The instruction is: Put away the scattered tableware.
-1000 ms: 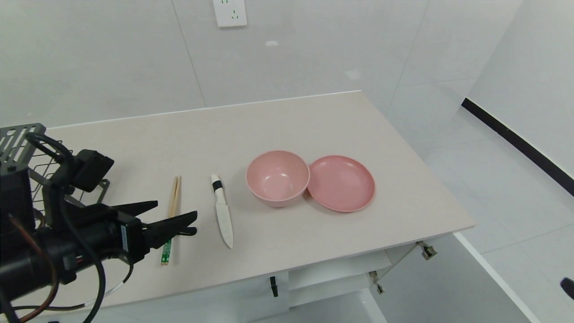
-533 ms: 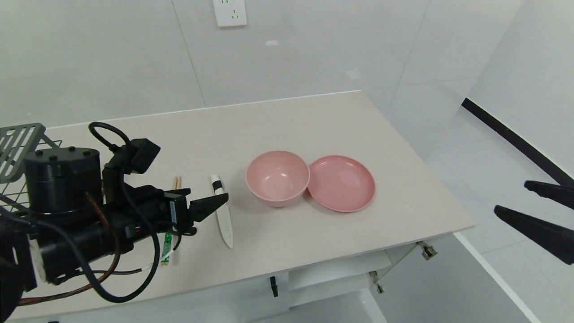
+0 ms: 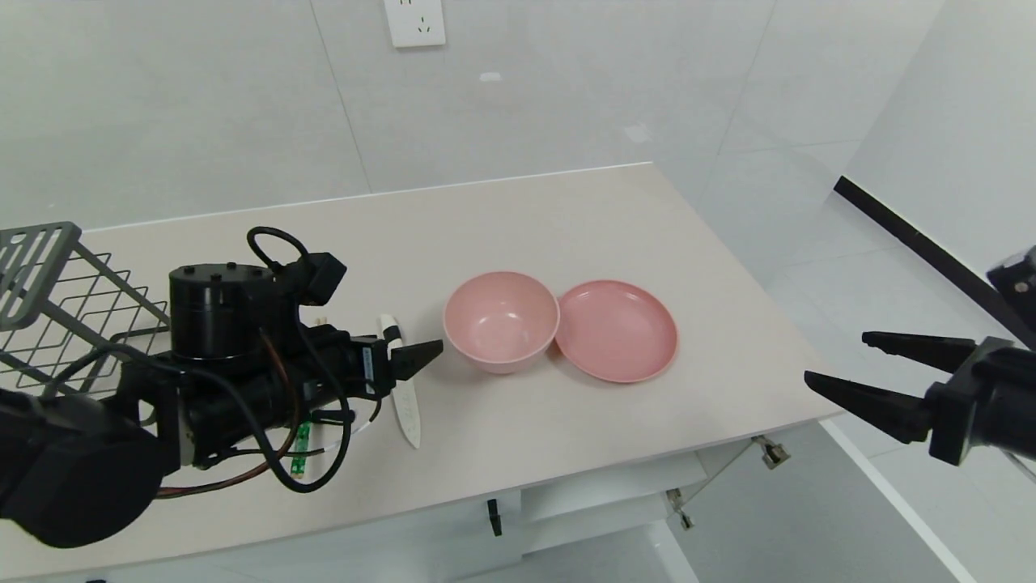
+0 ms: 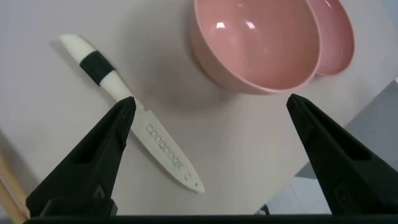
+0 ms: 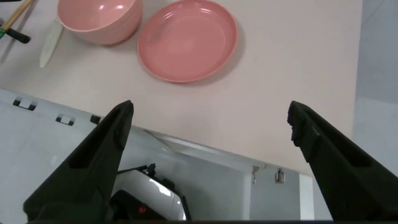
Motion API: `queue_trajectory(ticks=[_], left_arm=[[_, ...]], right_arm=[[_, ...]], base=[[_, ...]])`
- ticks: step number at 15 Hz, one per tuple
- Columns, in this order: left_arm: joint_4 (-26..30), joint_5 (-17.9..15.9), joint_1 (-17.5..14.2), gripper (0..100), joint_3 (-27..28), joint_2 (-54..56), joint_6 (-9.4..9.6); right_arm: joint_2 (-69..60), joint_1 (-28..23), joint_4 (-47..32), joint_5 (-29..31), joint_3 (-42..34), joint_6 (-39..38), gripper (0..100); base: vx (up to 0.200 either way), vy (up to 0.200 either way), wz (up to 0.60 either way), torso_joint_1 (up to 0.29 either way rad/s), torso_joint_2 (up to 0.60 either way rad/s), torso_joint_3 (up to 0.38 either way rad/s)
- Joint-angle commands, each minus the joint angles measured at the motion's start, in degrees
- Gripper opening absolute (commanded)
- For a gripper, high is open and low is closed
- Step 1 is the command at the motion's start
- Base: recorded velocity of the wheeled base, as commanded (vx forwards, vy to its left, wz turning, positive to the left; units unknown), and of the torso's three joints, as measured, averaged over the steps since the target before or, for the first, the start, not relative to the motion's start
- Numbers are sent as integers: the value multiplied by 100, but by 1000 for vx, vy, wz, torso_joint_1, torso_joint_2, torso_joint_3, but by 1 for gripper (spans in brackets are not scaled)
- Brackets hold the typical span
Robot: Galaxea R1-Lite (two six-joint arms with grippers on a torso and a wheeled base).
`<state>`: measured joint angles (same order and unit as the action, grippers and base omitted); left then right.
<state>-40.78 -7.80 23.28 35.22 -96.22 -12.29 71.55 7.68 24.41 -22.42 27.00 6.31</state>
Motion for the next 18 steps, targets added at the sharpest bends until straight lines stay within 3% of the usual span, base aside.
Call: queue_trajectory(ticks=[1, 4, 7, 11, 18], left_arm=[[-194, 103, 62, 100, 187, -503, -2], [-255, 147, 71, 100, 398, -705, -19], [-255, 156, 176, 100, 873, -986, -432], [-255, 165, 176, 100, 1207, -1356, -494], [-229, 191, 159, 100, 1505, -1593, -591]], right_arm=[[448, 85, 240, 1, 51, 19, 100], [922, 137, 557, -8, 341, 1, 100], [1511, 840, 820, 1, 675, -297, 100], [1942, 1130, 978, 229, 921, -596, 100], [1854, 1122, 1040, 247, 648, -552, 100]], base=[[0, 0, 0, 0, 0, 0], [0, 0, 0, 0, 0, 0], [0, 0, 0, 0, 0, 0], [0, 0, 0, 0, 0, 0], [0, 0, 0, 0, 0, 0]])
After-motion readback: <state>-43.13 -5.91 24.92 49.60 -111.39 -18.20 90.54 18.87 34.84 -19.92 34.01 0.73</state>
